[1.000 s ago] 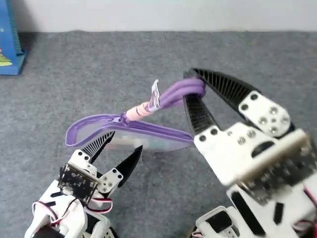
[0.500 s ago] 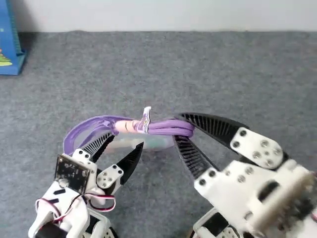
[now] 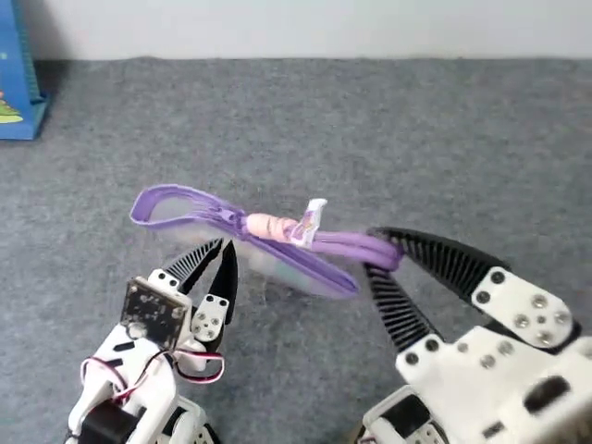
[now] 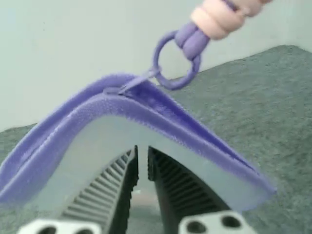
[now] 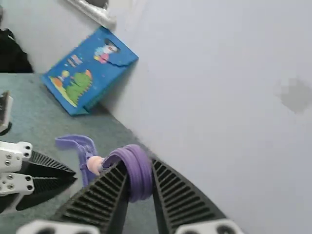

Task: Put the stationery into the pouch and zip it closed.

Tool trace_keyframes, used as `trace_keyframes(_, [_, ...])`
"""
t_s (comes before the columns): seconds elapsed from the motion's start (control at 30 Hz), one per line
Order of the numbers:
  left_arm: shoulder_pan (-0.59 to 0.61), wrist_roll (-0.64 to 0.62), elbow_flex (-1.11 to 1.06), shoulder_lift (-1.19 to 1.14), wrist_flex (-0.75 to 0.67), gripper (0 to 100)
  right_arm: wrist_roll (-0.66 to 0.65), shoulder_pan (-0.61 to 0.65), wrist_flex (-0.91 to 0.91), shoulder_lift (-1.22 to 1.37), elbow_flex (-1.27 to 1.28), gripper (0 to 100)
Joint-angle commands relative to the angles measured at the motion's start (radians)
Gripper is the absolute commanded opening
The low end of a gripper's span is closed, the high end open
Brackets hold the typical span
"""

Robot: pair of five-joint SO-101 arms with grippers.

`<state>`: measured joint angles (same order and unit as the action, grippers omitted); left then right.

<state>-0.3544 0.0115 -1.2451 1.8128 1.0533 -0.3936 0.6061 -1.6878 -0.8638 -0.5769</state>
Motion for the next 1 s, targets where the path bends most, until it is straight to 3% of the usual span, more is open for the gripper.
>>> trace_keyframes(0.0, [0.005,0.017,-0.001,0.011,-0.023,3,0.005,-0.147,-0.054,-0.005,-0.015,0.9])
trace_keyframes(0.43, [-0.005,0.018,-0.007,0.011,-0.029,3,0.008,-0.647,-0.105,0.001,0.014,0.9])
trace_keyframes(0.7, [-0.003,0.012,-0.022,0.011,-0.028,3,0.003,-1.021,-0.076,-0.005,0.344,1.2])
trace_keyframes(0.97, [0.0,0.012,-0.111,0.011,-0.086,3,0.003,-1.225,0.079,-0.01,0.647,1.2])
